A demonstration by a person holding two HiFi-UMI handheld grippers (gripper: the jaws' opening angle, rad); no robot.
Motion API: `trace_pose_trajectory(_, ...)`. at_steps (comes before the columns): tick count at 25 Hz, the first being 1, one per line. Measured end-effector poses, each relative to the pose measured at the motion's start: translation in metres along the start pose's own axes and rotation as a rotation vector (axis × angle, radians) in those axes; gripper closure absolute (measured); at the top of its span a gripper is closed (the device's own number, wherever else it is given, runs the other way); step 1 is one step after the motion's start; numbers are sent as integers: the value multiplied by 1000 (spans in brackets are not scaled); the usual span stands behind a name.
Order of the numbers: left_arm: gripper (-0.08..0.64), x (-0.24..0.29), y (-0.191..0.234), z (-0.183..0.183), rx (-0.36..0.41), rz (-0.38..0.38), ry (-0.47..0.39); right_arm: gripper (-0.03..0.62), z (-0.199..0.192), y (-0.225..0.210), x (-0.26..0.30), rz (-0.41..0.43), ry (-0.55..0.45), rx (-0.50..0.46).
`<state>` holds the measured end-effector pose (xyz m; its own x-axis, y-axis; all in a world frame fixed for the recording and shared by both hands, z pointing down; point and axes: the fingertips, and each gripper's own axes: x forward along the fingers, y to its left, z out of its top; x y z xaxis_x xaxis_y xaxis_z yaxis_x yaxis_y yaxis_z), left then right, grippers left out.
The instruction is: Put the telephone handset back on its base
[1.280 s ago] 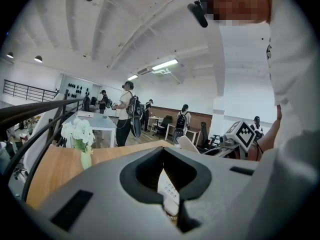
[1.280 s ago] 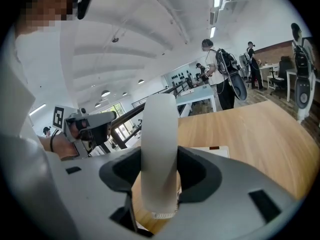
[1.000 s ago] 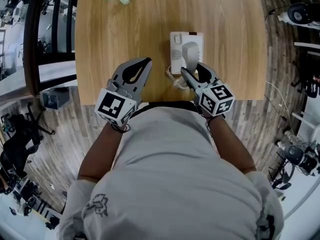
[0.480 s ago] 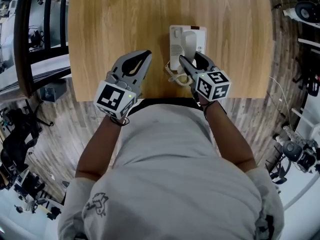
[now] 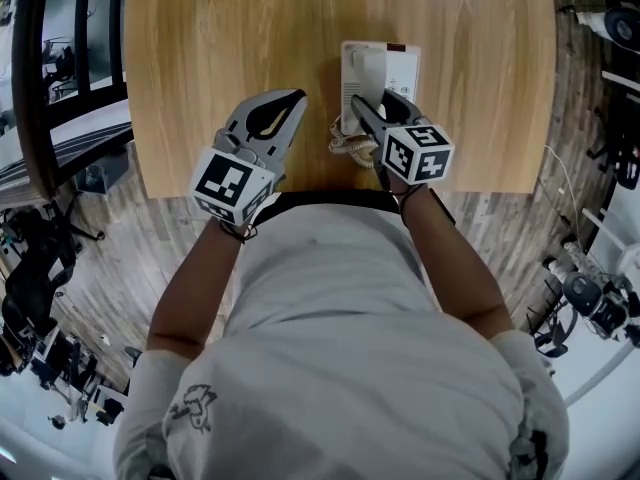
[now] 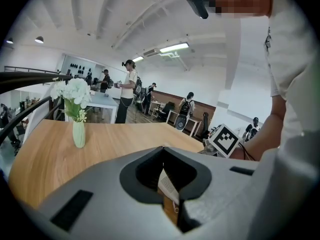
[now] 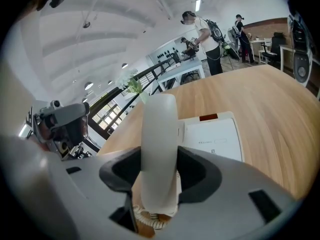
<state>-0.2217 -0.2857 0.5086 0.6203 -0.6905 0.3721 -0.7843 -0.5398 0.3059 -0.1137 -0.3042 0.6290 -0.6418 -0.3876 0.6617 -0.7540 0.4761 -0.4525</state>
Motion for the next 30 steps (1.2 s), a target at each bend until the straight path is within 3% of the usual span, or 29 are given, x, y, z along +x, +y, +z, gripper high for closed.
trace_pose_trajectory(16,554,18,11,-9,-39,-18,29,367,-10,-11,25,-31,75,72)
trace_pose_trajectory(30,554,18,18,-14,-55,-11,45,367,-16,-16,32,-58,83,130)
